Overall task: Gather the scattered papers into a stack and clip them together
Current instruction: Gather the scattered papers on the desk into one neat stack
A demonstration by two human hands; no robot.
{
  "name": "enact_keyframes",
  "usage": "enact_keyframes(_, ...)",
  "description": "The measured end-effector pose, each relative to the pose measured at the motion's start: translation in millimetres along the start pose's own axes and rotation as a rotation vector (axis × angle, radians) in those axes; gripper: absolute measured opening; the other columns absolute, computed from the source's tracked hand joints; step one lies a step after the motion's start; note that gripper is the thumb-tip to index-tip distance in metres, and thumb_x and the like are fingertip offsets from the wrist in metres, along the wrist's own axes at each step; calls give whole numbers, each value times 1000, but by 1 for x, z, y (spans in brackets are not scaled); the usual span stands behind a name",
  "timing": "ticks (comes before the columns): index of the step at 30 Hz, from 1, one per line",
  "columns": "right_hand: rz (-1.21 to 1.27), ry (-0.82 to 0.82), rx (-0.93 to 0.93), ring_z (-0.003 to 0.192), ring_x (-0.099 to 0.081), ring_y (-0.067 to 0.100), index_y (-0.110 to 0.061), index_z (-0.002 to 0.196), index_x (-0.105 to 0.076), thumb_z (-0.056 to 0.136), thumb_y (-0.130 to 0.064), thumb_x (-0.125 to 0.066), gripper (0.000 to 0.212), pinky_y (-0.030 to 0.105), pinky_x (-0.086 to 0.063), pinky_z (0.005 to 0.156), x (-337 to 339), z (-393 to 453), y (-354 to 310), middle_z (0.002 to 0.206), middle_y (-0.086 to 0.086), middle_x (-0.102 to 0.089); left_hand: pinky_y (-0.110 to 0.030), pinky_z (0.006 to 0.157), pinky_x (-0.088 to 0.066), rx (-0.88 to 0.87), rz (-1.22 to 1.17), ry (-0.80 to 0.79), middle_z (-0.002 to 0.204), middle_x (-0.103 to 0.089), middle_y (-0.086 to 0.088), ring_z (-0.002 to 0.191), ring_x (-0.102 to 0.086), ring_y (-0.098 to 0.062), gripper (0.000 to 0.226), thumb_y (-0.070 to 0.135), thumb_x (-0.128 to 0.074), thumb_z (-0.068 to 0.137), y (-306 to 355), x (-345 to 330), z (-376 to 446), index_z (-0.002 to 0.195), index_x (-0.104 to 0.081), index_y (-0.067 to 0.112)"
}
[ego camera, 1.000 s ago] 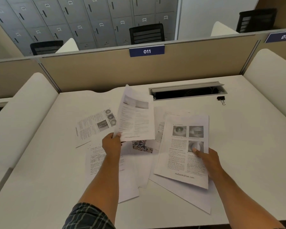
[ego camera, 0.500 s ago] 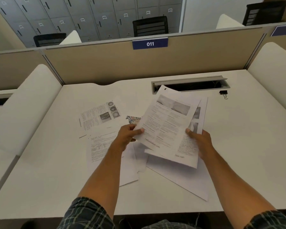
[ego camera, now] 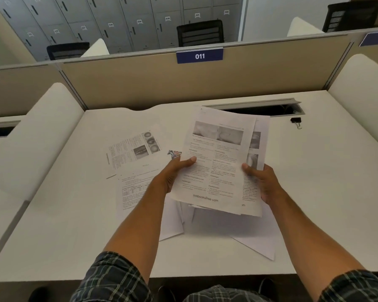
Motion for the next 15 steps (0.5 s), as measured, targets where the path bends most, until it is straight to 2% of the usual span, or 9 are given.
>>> enact_keyframes(4,8,-24,27,101,-77,40,-9,119,-75,82,-29,-84,42,48,-65,82,-7,2,-8,115,17,-79,-42,85,-63,-46,32,2,124,-76,-10,109,-75,-29,43,23,-75,84,3,-14,-1,126,-71,17)
enact_keyframes(6,4,-49,34,102,-77,40,-10,120,-75,82,-29,-87,44,50,-65,84,-9,3,-11,116,17,-79,-51,96,-59,-71,54,7,128,-74,-15,117,-71,-37,47,8,-77,85,0,-18,1,131,-67,7)
enact_keyframes(8,-4,-67,49,101,-78,39,-14,117,-77,79,-30,-87,42,46,-66,79,-10,4,-14,116,16,-79,-58,104,-54,-81,54,5,129,-72,-20,121,-67,-43,50,-2,-79,83,-3,-18,1,131,-65,0)
enact_keyframes(11,-62,-86,95,100,-78,36,-16,110,-78,76,-28,-89,38,42,-66,76,-10,5,-19,114,12,-80,-54,103,-56,-96,70,-41,131,-72,-17,121,-69,-37,58,4,-82,77,-1,-16,-5,133,-65,3)
enact_keyframes(15,-75,-92,182,98,-78,35,-16,103,-78,77,-21,-85,28,47,-66,81,-10,7,-26,110,10,-81,-42,91,-62,-135,-3,-72,128,-74,-13,116,-72,-31,54,15,-77,82,9,-16,-12,135,-64,12)
Point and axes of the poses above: each hand's wrist, its own z-axis towards the middle knuckle, its own x-axis out of the back of the hand, y = z × x, the point moved 1 cm from there along z, towards the middle knuckle
